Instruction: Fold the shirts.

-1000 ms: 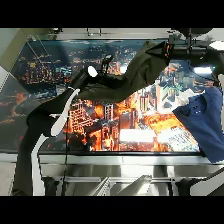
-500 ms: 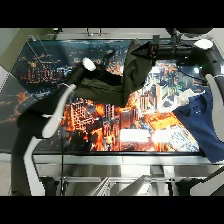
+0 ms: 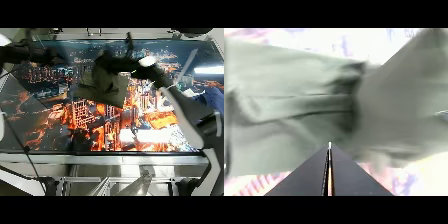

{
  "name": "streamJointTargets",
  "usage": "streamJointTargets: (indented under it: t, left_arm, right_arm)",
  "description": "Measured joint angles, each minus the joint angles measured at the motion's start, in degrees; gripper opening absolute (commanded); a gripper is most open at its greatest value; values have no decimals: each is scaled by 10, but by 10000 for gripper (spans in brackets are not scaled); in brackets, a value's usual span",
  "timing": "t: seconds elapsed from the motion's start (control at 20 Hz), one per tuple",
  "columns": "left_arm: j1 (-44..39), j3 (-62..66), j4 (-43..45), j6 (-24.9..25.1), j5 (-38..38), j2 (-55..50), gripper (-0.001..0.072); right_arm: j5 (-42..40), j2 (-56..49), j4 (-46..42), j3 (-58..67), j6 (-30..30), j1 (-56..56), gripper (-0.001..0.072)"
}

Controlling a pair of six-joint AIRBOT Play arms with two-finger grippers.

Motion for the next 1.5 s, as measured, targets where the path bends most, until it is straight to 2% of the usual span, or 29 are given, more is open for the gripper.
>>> streamJointTargets:
  t: [0.15,0.35,0.4,0.45,0.5,0.65,0.8,0.9,1.0,1.15,1.2,1.25,1.35,1.5]
  left_arm:
    - [51,-46,-29,16,-10,19,11]
    - [79,-81,-71,42,-21,26,11]
    - [81,-85,-77,47,-21,27,12]
    - [82,-87,-83,51,-24,28,11]
    - [83,-89,-86,54,-26,29,11]
    - [87,-92,-92,61,-32,29,11]
    - [94,-94,-94,65,-36,29,11]
    - [99,-94,-94,67,-44,29,11]
    - [105,-94,-96,68,-58,29,11]
    - [110,-95,-96,68,-86,30,10]
    - [110,-95,-96,68,-98,30,10]
    - [109,-98,-97,68,-105,33,10]
    - [108,-113,-98,68,-106,42,10]
    - [104,-147,-103,68,-87,58,10]
  right_arm:
    - [-126,-50,66,16,-73,74,503]
    - [-159,-80,121,57,-194,114,498]
    - [-153,-80,127,66,-211,114,363]
    - [-143,-79,131,73,-226,111,66]
    - [-127,-76,133,76,-235,104,17]
    - [-63,-51,132,84,-243,63,13]
    - [13,-19,53,87,-151,3,12]
    - [95,6,-46,87,-56,-44,12]
    - [198,24,-127,84,14,-86,12]
    - [315,51,-198,34,73,-143,14]
    - [325,66,-209,0,81,-157,21]
    - [325,81,-216,-35,83,-168,105]
    - [307,95,-231,-104,88,-187,720]
    - [284,86,-237,-159,106,-198,704]
